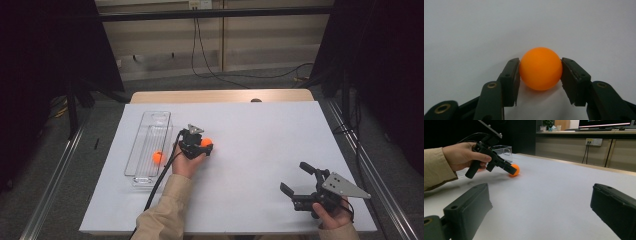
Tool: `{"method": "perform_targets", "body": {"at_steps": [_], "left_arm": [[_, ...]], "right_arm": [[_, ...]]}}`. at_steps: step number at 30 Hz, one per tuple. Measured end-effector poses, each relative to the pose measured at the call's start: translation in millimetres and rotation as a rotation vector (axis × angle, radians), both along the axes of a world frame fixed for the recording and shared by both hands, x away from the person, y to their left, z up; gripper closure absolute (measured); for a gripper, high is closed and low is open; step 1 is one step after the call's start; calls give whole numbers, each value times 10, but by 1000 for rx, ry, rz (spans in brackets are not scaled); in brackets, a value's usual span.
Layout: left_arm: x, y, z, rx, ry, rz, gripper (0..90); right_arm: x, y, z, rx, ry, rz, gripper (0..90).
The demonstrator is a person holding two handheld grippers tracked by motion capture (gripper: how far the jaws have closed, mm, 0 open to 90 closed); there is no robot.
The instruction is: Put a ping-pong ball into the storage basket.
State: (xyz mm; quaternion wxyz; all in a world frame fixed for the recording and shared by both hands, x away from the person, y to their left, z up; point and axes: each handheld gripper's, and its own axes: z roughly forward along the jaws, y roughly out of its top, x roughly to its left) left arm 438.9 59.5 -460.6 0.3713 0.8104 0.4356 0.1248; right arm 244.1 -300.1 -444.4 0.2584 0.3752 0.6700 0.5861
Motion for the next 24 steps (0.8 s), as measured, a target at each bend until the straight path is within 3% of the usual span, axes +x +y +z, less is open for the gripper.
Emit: {"method": "perform_targets", "body": {"at_steps": [24], "left_arm": [[-64, 82, 184, -48, 33, -1, 507]], "right_arm": [[-4, 2, 5, -1, 0, 0, 22]]}}
